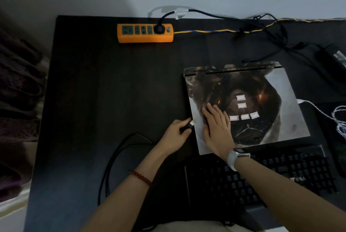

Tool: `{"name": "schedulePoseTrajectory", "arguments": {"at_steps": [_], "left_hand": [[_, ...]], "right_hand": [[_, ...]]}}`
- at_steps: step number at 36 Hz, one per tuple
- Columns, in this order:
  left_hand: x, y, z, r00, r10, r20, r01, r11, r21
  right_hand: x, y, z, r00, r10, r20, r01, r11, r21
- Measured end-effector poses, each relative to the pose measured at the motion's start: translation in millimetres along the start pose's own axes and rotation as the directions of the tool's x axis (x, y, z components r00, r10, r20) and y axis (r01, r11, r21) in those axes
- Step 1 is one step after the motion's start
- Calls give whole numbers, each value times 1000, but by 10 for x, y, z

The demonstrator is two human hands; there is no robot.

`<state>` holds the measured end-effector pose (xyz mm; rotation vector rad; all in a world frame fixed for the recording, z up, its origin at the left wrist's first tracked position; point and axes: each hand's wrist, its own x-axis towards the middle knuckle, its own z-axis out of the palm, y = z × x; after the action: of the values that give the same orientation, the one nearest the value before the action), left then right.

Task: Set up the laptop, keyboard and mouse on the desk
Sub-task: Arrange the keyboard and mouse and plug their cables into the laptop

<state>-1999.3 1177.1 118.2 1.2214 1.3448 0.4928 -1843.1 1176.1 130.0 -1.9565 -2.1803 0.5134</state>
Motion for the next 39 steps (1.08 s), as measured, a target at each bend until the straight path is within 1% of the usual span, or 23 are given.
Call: {"name": "schedulePoseTrajectory", "arguments": {"at_steps": [4,14,24,29,36,39], "left_hand": [[-17,14,23,1000,8,2,-8,999,53],[-79,-7,66,1000,26,1,-26,997,77],[43,75,79,995,5,-99,-3,1000,18],[96,77,79,992,6,-124,-6,1000,5],[79,59,106,986,39,-160,-30,998,55],[79,56,94,968,42,-246,-23,997,78]], "right_hand": [[1,1,9,1000,8,-5,-8,1000,-7],[-8,-4,0,1000,-3,-4,3,999,-33],[-8,4,8,1000,3,17,-3,999,-34],[-4,1,16,1000,10,21,-9,999,-43],[-8,-6,6,1000,16,24,-15,998,-68],[-7,-19,4,1000,14,15,-13,998,-56]]}}
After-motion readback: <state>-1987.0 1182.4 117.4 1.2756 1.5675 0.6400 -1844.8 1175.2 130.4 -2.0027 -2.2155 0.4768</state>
